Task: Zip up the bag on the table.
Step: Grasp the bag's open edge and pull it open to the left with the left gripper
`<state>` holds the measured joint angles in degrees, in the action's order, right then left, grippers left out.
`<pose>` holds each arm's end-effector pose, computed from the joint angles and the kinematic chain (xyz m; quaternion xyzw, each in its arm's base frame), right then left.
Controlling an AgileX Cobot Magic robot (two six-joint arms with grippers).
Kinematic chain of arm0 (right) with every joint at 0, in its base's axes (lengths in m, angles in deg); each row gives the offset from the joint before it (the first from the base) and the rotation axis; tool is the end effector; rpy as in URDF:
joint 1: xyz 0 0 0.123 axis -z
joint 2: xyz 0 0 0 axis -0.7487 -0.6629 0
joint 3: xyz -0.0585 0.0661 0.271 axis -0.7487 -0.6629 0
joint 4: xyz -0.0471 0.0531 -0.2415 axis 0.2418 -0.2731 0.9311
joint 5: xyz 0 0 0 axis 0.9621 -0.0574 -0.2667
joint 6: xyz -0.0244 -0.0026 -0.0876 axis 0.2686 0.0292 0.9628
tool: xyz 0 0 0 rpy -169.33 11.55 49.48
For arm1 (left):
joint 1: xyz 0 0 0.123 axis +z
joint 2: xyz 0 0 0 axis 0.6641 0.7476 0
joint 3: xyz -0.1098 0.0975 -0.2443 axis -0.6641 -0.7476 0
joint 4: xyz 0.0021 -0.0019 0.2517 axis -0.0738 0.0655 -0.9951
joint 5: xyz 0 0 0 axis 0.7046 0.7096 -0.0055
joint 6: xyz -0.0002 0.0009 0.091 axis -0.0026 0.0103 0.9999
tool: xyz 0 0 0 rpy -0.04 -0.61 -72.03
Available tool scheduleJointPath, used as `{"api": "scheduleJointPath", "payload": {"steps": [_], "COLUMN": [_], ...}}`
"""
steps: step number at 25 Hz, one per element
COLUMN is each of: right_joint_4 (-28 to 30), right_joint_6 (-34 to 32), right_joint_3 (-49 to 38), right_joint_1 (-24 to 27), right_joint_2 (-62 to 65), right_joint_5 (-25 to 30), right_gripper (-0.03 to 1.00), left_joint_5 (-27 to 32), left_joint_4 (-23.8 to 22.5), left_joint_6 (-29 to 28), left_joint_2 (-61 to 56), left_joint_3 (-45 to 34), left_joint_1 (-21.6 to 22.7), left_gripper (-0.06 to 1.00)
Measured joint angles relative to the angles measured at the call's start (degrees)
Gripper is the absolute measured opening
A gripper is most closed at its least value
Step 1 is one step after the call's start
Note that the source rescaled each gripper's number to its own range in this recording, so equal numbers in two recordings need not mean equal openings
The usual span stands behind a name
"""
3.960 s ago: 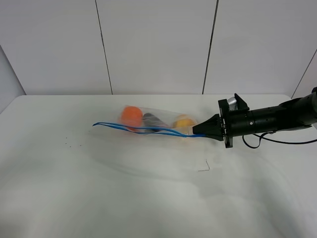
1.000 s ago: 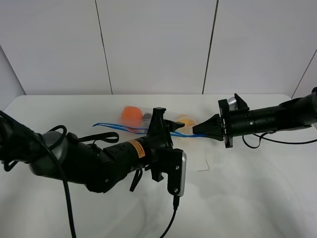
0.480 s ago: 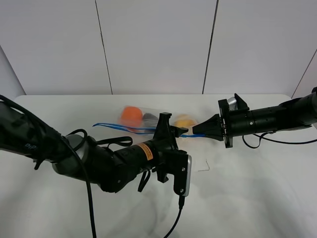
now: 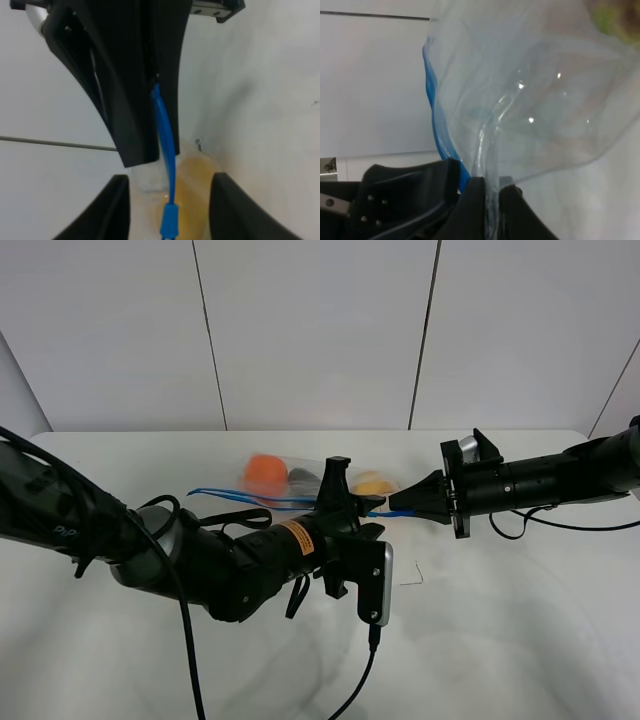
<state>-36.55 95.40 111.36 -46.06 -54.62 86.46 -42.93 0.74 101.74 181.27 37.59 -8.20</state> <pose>0.3472 0.0697 0.1279 0.0370 0.8221 0.5635 0.0729 0.2542 -0.2937 0.1432 0.6623 0.3881 0.1424 0.6248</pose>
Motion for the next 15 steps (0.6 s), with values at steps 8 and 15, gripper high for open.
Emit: {"api": "scheduleJointPath", "payload": {"steps": [8,15], "right_joint_4": [0.05,0.05], "right_joint_6": [0.00,0.00], "right_joint_3": [0.00,0.00], "right_joint_1": [0.00,0.00], "right_joint_2": [0.00,0.00], "right_joint_5": [0.00,0.00], "right_gripper": [0.00,0.00], "left_joint_5": [0.00,0.00], "left_joint_4": [0.00,0.00], "left_joint_6": [-0.04,-0.04], "left_joint_2": [0.00,0.00], "left_joint_3": [0.00,0.00], "left_joint_1": [0.00,0.00], "left_gripper": [0.19,0.11]}}
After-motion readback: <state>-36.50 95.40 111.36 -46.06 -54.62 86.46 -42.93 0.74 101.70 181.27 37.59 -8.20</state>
